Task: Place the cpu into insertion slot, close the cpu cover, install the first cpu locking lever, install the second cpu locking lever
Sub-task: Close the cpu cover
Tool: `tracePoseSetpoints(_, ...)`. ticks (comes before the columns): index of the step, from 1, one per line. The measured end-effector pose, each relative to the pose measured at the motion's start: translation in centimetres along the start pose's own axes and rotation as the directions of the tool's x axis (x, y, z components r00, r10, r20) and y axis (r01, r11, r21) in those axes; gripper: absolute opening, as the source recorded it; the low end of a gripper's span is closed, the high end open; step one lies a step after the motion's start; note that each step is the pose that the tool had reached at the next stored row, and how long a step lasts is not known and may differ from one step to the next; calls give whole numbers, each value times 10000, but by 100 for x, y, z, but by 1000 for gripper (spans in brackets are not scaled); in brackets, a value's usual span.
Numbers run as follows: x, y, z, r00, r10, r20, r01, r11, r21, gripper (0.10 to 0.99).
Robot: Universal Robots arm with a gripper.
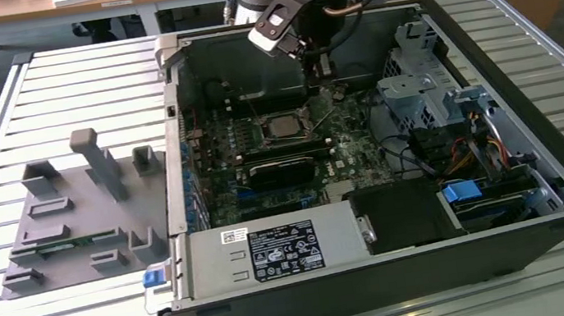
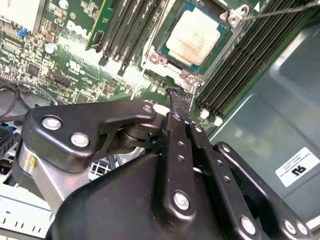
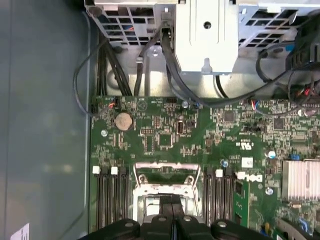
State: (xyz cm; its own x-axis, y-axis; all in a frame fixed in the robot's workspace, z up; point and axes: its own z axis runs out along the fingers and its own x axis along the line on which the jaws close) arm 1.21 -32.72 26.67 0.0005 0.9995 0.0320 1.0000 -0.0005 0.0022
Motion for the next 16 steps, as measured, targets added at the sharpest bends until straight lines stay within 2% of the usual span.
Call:
tracePoseSetpoints(4, 0, 23, 4, 10000, -22, -3, 22, 10000, 2, 106)
tracePoseSetpoints(8, 1, 40, 6, 9998, -123, -131, 123, 9999, 4, 106)
tracePoseSetpoints(11, 0, 52, 9, 9998, -153, -134, 153, 9999, 6, 106)
tracePoseSetpoints(16, 2, 128, 20, 9998, -154, -120, 154, 9999, 6, 106)
